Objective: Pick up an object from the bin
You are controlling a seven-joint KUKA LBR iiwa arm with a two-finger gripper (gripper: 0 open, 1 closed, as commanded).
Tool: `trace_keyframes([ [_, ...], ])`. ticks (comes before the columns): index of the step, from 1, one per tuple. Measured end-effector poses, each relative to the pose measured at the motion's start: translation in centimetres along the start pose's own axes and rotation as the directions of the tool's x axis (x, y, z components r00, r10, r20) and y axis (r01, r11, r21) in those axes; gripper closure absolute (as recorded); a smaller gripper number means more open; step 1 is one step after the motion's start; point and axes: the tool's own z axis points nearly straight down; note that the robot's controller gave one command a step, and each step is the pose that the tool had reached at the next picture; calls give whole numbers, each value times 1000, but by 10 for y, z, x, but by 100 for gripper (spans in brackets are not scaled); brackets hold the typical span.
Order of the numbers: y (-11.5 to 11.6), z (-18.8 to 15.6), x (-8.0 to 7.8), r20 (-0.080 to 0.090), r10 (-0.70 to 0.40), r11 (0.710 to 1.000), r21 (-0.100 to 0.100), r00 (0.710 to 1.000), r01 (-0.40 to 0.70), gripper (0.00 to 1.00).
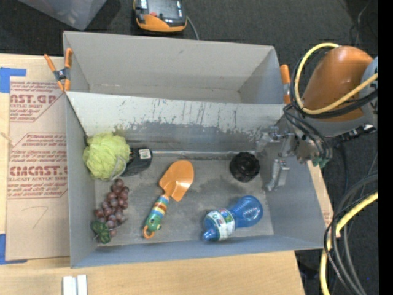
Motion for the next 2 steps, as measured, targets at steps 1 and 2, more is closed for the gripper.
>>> trace_keyframes([
  [1, 0, 0, 0, 0, 0, 1000, 0, 1000, 0, 0],
  [2, 6, 15, 5, 10, 28, 1000, 2, 1000, -28, 0],
])
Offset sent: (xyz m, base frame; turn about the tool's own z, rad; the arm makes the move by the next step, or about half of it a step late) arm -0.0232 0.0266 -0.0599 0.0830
